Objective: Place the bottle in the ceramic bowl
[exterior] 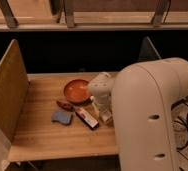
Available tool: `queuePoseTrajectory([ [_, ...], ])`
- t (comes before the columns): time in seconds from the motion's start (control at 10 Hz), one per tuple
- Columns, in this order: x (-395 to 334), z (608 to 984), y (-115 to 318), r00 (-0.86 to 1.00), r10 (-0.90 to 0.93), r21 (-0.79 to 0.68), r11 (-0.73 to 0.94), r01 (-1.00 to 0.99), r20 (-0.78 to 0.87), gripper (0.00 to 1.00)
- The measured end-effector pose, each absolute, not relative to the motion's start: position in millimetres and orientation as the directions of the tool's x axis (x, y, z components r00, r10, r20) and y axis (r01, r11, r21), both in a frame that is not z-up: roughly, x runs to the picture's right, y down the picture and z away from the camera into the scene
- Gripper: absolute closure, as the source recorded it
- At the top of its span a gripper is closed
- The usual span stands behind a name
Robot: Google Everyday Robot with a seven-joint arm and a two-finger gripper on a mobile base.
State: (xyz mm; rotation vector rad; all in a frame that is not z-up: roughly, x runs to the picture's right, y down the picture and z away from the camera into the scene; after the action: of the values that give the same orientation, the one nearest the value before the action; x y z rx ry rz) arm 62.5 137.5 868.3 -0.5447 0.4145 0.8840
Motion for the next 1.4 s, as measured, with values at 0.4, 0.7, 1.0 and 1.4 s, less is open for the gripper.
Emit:
queuePoseTrajectory([
  [0.4,18,846,102,0.669,0.594,-0.245,0.638,-0.73,-0.446,1.0],
  [0.7,4,846,51,0.744,0.557,-0.128,0.763,-0.634,-0.369,1.0],
  [1.0,-19,877,9,0.853,0.422,-0.082,0.881,-0.466,-0.308,1.0],
  [1.4,-75,950,-3,0.95,0.294,-0.239,0.92,-0.31,-0.101,1.0],
])
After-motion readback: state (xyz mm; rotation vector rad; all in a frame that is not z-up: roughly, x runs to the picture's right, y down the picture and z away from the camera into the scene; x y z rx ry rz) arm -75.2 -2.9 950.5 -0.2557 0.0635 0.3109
